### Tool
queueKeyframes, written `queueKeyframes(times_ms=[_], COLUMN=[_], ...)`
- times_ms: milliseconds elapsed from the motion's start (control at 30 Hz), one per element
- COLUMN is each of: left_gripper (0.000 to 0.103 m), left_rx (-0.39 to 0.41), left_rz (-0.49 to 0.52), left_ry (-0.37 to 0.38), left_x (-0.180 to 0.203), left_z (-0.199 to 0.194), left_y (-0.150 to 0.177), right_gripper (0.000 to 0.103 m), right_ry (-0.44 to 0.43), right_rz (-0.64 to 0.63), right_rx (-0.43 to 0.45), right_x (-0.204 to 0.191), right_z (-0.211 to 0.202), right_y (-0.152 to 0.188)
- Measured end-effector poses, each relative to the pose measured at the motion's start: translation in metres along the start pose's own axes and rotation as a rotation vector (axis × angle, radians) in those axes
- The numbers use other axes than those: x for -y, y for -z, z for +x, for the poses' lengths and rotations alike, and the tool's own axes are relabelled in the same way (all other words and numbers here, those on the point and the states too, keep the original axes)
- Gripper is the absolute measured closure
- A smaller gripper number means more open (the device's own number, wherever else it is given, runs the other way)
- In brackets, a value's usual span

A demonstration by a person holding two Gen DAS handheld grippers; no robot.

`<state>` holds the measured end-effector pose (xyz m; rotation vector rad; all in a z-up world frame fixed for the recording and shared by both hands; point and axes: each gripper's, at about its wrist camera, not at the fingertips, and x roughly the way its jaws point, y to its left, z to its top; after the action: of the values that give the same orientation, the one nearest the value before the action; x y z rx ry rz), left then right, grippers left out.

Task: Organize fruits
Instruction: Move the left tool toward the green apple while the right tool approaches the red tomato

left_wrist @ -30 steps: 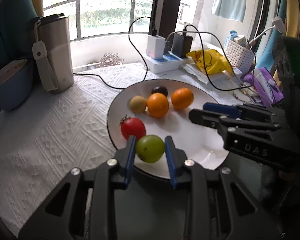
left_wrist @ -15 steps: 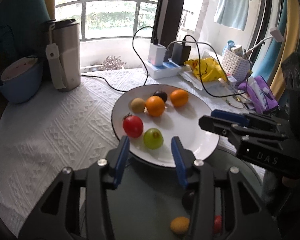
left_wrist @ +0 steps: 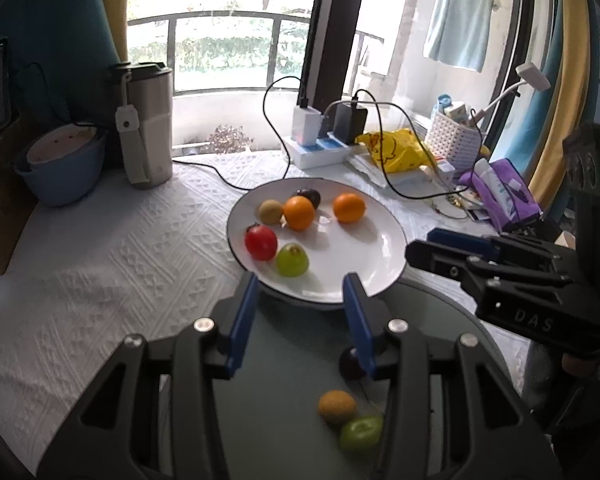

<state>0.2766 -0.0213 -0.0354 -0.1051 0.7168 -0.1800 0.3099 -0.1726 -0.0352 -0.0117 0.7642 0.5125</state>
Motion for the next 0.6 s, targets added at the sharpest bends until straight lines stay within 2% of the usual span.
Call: queueKeyframes(times_ms=[600], left_gripper=[0.057], left_rx=[0.016], left_rz=[-0.003], left_ry=[-0.005], left_x=[0.008], left_z=[-0.038], left_y=[0.032], right_gripper=[0.068], right_ry=[-0.008], right_rz=[-0.006], right_rx=[0.015], right_x=[-0.017], right_z=[-0.029], right_y=[0.025])
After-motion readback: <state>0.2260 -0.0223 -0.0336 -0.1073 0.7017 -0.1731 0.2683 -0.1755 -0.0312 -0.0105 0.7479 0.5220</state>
